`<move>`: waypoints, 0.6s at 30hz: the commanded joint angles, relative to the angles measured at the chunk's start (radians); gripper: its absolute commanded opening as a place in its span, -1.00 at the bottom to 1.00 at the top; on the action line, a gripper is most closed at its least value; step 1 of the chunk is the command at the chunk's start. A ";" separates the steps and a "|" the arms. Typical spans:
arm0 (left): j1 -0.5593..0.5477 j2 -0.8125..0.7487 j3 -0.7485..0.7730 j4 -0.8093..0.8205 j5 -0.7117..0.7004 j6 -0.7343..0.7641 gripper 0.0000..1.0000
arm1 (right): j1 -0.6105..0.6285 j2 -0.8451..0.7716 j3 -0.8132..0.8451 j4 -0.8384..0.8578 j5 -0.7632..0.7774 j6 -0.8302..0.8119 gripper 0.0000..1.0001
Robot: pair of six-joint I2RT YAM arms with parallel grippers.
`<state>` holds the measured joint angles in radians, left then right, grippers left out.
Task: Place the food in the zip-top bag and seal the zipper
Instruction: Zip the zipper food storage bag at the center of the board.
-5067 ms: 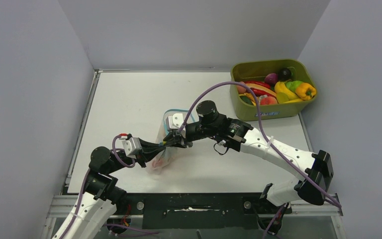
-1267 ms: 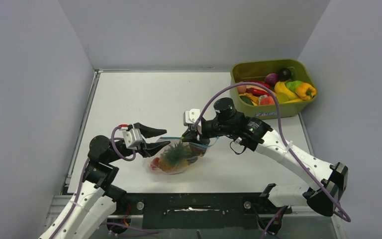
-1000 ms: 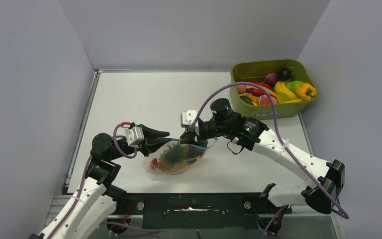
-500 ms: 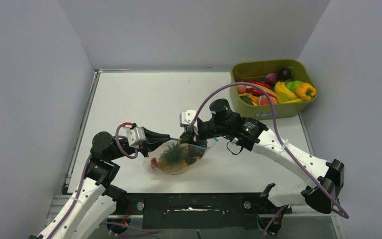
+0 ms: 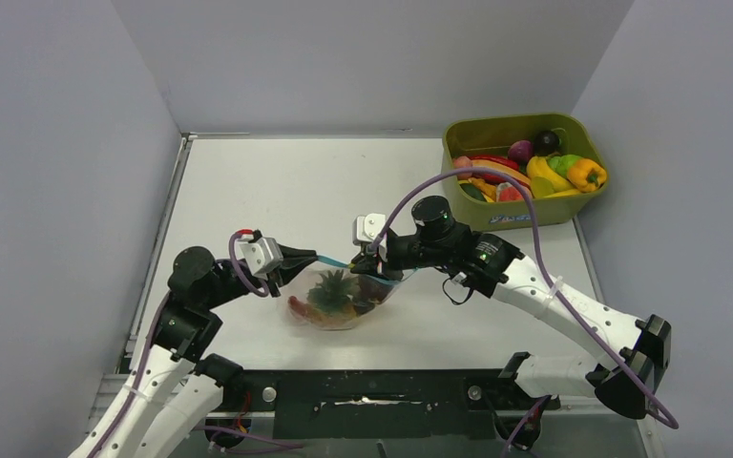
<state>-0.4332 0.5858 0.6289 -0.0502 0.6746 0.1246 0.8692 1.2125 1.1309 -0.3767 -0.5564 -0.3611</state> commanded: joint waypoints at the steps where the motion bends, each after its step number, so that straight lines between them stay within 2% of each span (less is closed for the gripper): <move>1: 0.014 -0.020 0.076 -0.083 -0.132 0.084 -1.00 | -0.018 -0.039 0.011 -0.068 0.061 -0.003 -1.00; 13: 0.014 -0.068 0.037 -0.110 -0.311 0.087 -1.00 | -0.048 -0.122 -0.045 -0.101 0.124 0.025 -1.00; 18: 0.014 -0.069 0.042 -0.125 -0.312 0.083 -1.00 | -0.067 -0.144 -0.046 -0.142 0.137 0.031 -1.00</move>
<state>-0.4332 0.5247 0.6498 -0.1761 0.4793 0.1715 0.8326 1.1187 1.0946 -0.4377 -0.4713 -0.3477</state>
